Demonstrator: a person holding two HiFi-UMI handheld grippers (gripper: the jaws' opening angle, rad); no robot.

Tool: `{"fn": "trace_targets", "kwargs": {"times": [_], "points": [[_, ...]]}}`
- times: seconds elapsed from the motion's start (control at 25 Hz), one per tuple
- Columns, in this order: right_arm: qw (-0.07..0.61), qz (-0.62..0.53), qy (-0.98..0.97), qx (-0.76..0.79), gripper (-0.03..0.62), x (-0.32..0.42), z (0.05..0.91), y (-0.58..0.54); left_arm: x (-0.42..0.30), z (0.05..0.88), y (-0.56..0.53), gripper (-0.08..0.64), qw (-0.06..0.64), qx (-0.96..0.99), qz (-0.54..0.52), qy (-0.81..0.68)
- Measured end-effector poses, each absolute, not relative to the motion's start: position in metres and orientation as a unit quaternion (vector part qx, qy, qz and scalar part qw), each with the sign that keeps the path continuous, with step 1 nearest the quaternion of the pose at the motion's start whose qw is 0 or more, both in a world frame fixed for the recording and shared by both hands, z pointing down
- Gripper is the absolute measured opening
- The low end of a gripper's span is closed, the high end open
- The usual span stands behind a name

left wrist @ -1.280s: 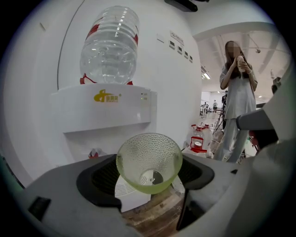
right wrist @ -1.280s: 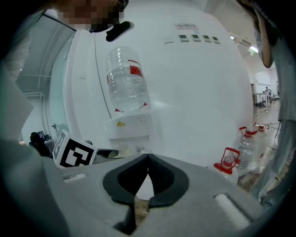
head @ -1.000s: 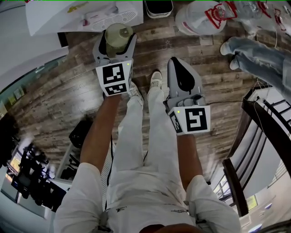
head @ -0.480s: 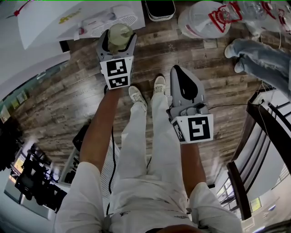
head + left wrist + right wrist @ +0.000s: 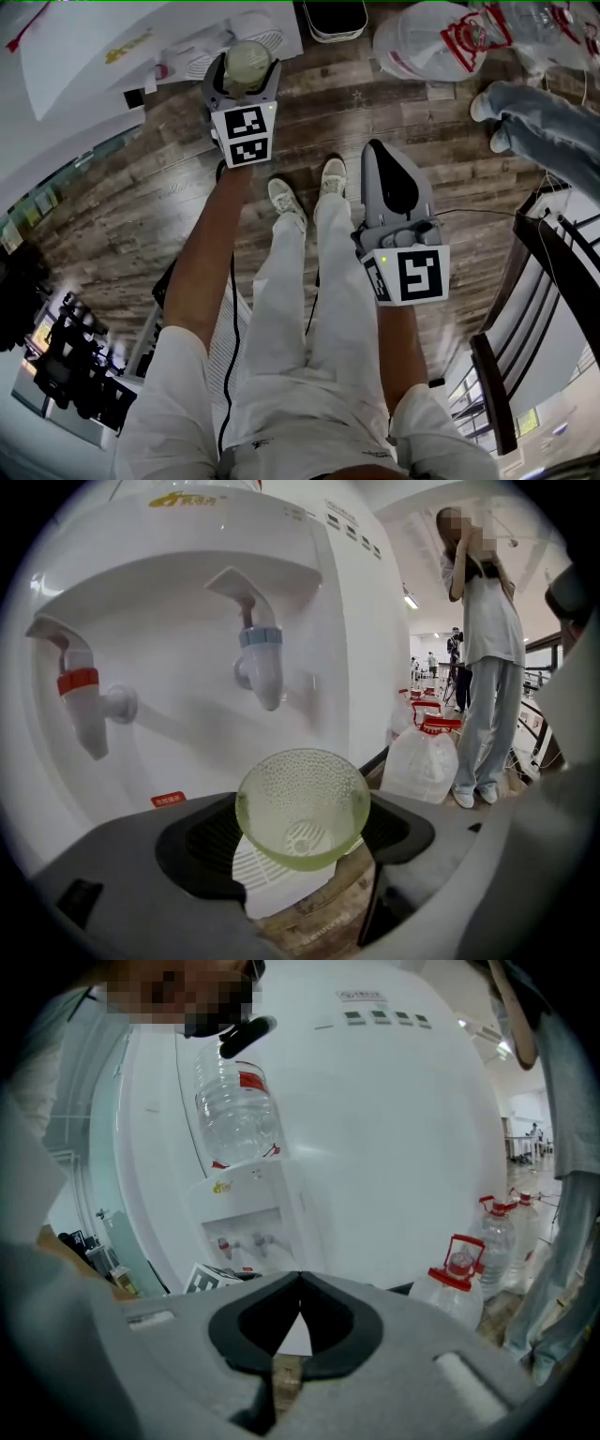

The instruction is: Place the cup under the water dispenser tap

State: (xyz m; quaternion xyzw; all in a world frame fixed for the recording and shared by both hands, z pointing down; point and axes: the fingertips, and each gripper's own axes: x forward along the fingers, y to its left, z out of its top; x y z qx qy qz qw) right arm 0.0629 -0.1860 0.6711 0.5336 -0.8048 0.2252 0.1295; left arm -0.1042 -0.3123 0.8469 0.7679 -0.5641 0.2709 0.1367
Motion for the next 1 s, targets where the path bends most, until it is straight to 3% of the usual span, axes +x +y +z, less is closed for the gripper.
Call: {"fn": "trace_targets", "kwargs": {"times": [1.0], "points": [[0.14, 0.231, -0.803, 0.532, -0.002, 0.071, 0.691, -0.197, -0.113, 0.887, -0.34, 0.407, 0.15, 0.757, 0.283, -0.569]]}}
